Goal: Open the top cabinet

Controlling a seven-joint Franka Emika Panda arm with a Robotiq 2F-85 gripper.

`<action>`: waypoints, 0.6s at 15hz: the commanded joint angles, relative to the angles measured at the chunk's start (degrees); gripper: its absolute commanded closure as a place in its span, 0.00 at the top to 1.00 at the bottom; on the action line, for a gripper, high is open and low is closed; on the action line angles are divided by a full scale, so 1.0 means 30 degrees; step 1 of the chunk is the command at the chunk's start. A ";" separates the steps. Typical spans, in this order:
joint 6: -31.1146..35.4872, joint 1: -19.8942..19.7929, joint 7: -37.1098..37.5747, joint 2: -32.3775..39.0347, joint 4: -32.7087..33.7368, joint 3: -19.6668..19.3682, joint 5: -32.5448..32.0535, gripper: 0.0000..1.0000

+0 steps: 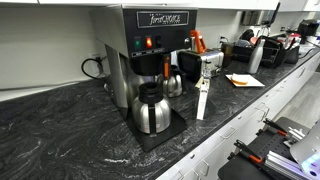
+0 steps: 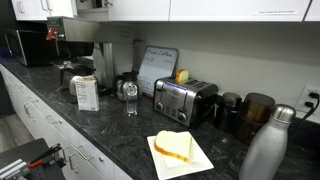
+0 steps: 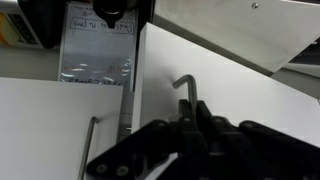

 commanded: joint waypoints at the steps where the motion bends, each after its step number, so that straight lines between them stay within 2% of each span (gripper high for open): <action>1: -0.0075 -0.0040 0.0367 0.0078 0.0121 0.0023 -0.0026 0.10; 3: -0.0054 -0.0057 0.0425 0.0085 0.0116 0.0012 -0.0029 0.10; 4: -0.0054 -0.0058 0.0425 0.0084 0.0116 0.0011 -0.0029 0.02; 9: -0.0118 0.0056 0.0474 0.0147 0.0354 0.0288 -0.0033 0.02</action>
